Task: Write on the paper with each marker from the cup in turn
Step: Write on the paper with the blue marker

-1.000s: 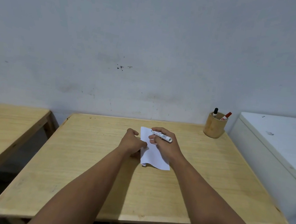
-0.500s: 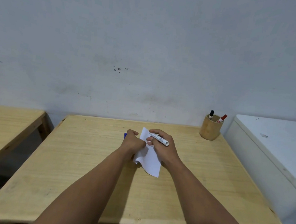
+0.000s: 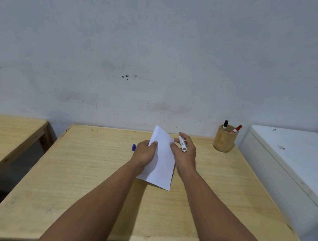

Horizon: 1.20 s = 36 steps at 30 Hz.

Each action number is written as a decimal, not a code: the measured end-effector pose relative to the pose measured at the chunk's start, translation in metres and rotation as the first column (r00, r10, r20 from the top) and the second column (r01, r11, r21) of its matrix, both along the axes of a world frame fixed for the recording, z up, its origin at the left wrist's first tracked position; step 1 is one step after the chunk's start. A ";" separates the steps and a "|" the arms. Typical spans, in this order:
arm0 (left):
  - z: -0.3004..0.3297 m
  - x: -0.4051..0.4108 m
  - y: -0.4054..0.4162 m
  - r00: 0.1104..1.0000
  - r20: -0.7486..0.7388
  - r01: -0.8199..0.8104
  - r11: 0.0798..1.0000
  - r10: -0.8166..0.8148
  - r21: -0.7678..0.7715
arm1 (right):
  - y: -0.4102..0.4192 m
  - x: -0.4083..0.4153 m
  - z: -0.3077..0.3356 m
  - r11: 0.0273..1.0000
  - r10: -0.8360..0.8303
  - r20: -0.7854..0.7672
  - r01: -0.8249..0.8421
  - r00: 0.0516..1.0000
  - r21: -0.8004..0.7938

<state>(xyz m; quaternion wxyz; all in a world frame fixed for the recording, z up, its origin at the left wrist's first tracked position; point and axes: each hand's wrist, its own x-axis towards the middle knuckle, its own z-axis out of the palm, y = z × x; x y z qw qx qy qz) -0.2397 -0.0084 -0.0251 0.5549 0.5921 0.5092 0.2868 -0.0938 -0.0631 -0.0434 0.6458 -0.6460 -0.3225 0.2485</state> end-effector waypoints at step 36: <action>-0.046 -0.037 -0.005 0.613 -0.790 0.703 0.442 0.020 0.557 | 0.006 -0.006 -0.028 0.880 0.227 0.766 0.209 0.601 -0.425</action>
